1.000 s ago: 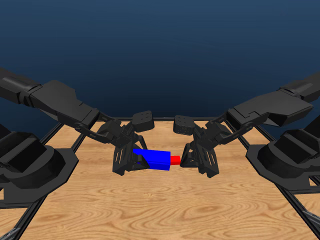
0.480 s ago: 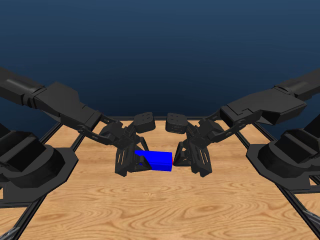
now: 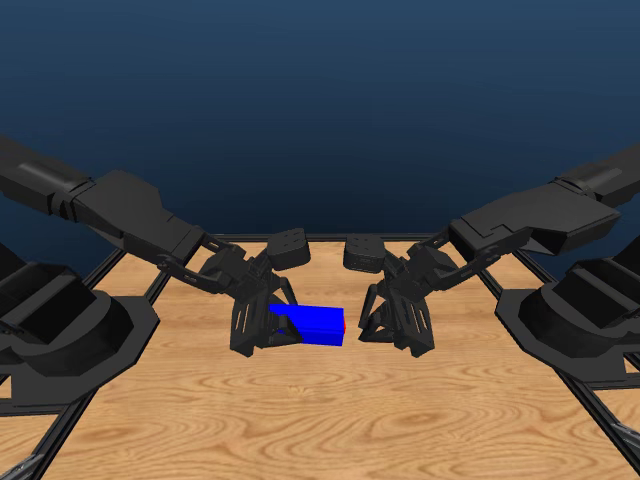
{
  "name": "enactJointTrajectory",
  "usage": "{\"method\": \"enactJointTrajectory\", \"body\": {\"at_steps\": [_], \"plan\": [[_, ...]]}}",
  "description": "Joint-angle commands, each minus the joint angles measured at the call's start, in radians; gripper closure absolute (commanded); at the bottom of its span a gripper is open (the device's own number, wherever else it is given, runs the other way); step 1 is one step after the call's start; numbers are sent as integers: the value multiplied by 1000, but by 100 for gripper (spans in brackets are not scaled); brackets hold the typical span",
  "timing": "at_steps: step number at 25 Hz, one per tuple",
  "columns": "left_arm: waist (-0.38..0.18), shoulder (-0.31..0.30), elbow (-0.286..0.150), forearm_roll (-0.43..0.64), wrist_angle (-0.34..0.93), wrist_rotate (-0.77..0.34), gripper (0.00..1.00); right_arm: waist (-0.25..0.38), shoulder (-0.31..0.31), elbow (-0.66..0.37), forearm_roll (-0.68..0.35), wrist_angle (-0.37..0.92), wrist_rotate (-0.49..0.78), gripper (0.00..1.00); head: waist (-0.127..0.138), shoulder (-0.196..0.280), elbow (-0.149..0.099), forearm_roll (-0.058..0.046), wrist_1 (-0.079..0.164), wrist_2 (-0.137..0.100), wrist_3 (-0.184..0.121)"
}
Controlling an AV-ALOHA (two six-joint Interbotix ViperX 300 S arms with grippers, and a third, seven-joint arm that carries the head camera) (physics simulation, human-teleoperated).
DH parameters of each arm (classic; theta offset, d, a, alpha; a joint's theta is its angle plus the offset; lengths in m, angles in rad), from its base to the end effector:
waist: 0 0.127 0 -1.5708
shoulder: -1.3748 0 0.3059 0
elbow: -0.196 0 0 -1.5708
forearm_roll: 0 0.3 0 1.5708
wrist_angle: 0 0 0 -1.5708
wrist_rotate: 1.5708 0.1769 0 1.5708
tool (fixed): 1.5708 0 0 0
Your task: Insert peg into socket
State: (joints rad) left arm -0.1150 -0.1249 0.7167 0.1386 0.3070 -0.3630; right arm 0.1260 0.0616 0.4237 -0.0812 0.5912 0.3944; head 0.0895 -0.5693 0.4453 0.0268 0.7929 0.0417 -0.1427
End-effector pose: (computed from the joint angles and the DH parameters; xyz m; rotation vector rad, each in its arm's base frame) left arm 0.3795 -0.0364 0.1268 -0.1450 0.8960 0.0351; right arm 0.4250 0.0458 0.1274 0.2030 1.0705 -0.1026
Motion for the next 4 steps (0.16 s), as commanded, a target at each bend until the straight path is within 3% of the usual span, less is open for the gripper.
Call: {"method": "enactJointTrajectory", "body": {"at_steps": [1,4], "plan": [[-3,-20,-15,-1,-20,-2,100,4,-38,9,6,-58,20,0,-5,1,-15,-1,-17,1,5],[-3,-15,-7,-3,-36,-5,100,8,-35,27,11,-95,27,0,-9,1,-15,-1,-22,2,11]]}}
